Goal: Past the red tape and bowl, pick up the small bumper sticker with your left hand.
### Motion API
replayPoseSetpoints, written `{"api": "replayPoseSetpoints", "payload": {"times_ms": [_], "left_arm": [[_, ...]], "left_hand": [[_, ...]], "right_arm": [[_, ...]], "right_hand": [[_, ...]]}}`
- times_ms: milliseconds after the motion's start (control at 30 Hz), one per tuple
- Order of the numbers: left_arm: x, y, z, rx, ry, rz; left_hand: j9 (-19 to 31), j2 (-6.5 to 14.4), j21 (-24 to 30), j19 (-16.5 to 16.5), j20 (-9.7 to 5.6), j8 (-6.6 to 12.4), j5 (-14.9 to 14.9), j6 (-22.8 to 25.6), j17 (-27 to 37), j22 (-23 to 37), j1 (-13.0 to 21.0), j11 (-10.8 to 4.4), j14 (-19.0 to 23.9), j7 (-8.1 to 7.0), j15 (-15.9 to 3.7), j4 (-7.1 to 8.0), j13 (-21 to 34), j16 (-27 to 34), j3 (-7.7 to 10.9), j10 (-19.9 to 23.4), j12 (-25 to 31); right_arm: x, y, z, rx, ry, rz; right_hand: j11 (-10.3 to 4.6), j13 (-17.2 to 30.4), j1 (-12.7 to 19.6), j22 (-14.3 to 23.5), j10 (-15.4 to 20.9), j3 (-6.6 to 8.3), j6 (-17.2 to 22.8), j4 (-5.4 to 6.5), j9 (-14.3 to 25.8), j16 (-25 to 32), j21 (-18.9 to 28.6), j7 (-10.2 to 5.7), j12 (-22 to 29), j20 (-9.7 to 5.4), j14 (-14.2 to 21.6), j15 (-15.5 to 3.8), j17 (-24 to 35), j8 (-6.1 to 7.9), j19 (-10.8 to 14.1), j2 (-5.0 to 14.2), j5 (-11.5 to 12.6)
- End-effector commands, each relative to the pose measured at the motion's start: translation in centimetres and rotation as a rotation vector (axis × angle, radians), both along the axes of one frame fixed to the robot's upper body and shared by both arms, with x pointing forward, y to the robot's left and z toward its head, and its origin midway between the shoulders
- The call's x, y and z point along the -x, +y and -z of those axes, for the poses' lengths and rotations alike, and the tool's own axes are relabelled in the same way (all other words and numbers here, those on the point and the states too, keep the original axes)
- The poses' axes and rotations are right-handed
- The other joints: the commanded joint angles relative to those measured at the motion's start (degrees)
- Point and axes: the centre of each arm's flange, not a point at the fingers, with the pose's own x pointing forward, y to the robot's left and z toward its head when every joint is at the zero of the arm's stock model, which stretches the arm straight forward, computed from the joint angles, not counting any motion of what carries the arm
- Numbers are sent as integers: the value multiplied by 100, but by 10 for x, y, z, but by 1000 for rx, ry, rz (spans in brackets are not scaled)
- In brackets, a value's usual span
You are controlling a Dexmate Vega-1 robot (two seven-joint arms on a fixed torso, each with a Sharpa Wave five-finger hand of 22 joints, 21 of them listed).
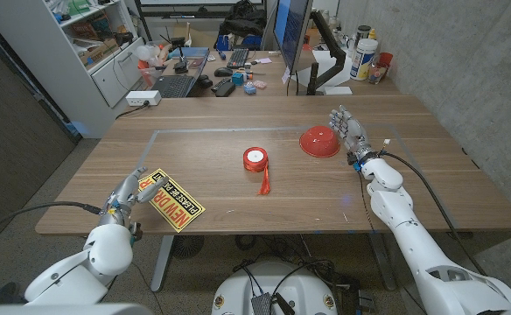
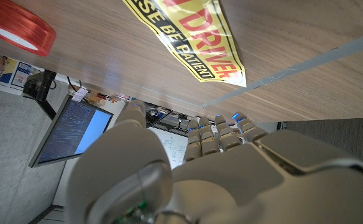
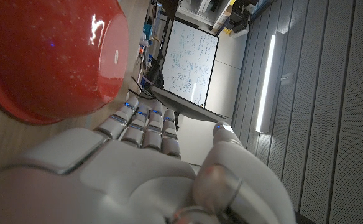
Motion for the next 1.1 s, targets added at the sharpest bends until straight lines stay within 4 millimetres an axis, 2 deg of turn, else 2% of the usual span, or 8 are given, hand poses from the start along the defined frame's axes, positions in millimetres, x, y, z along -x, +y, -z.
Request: {"api": "replayPoseSetpoints", "payload": {"times_ms": [33,500,1100], "left_arm": [[0,0,2,-28,46,-36],[-3,1,0,-73,71,-81],[-21,0,-5,-164,118,-143]], "left_hand": [[14,6,52,-3,41,-1,-11,19,5,34,68,65,22,15,65,-22,6,24,-13,4,-12],[15,1,54,12,71,30,-21,134,5,35,84,42,69,14,75,-31,9,36,-28,139,29],[15,3,62,43,110,48,-24,235,5,35,113,-58,118,-22,21,-46,13,44,-37,222,42]], "right_arm": [[7,1,-2,-2,-22,2],[11,3,-1,-3,-42,2],[13,5,-3,-1,-50,3]], "right_hand": [[4,9,13,28,35,9,49,-19,30,31,-6,2,-7,18,29,-6,13,27,-17,11,22],[-3,10,13,28,41,7,53,-28,30,29,-8,1,-9,20,38,-1,13,25,-22,11,24],[-1,10,7,28,45,2,61,-36,31,25,-10,0,-12,16,38,-4,15,24,-32,10,25]]}}
